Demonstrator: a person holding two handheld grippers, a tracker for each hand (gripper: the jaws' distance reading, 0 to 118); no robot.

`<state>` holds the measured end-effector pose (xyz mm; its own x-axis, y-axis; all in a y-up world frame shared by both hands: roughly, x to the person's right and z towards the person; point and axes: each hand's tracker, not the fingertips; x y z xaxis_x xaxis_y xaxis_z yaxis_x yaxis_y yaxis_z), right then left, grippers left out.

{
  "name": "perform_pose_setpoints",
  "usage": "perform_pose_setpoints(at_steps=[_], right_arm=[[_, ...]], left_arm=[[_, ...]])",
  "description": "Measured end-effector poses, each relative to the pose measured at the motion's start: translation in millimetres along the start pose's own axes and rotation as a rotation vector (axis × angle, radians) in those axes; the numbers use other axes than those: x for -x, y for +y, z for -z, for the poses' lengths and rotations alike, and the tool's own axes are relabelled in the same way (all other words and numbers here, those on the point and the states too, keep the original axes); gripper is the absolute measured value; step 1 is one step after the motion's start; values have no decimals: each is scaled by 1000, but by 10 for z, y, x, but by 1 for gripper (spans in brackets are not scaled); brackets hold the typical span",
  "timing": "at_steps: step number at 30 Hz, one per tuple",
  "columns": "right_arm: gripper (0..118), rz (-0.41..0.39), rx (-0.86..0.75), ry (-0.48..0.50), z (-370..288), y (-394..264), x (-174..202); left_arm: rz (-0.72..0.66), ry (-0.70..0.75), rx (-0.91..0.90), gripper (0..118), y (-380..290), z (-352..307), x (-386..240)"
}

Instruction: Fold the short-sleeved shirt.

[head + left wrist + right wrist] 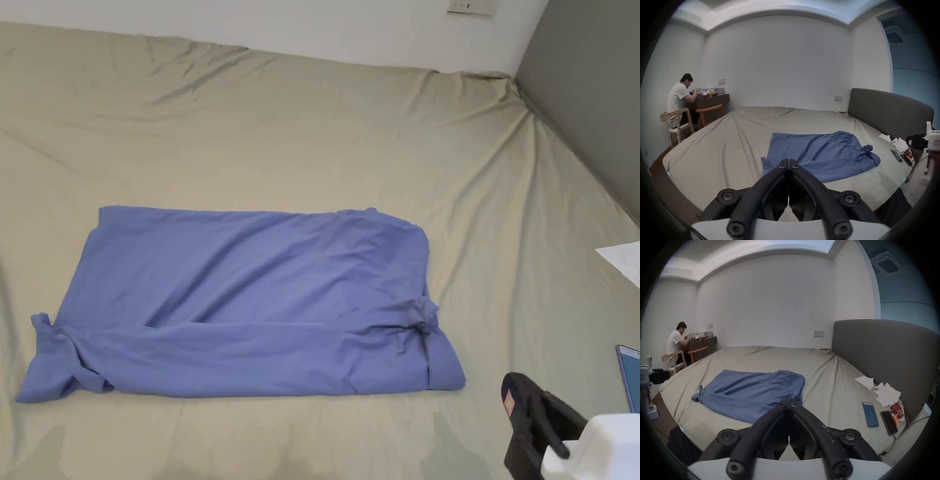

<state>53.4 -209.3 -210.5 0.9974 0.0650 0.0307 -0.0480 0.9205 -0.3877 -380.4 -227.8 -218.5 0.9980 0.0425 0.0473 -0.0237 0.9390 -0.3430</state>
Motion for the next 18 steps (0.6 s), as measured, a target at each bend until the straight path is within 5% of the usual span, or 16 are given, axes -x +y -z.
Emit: perform_pose_setpoints(at_steps=[9,10,11,13,18], right_arm=[[6,-23,38,46,-70,-145,83],[20,-32,41,47,2,-125,75],[57,-44,61,45,130,-98,51],[103,-51,120,55,470,-70,-55],[102,60,386,41,1706,-231,-342]], left_arm=[[-95,-16,30,0,-81,-213,-27],[-104,-18,34,0,-91,-217,-32],[-109,-20,39,0,-107,-218,-41],[-109,-31,56,0,-134,-216,-65],[-112,-62,74,0,-170,-267,-133]])
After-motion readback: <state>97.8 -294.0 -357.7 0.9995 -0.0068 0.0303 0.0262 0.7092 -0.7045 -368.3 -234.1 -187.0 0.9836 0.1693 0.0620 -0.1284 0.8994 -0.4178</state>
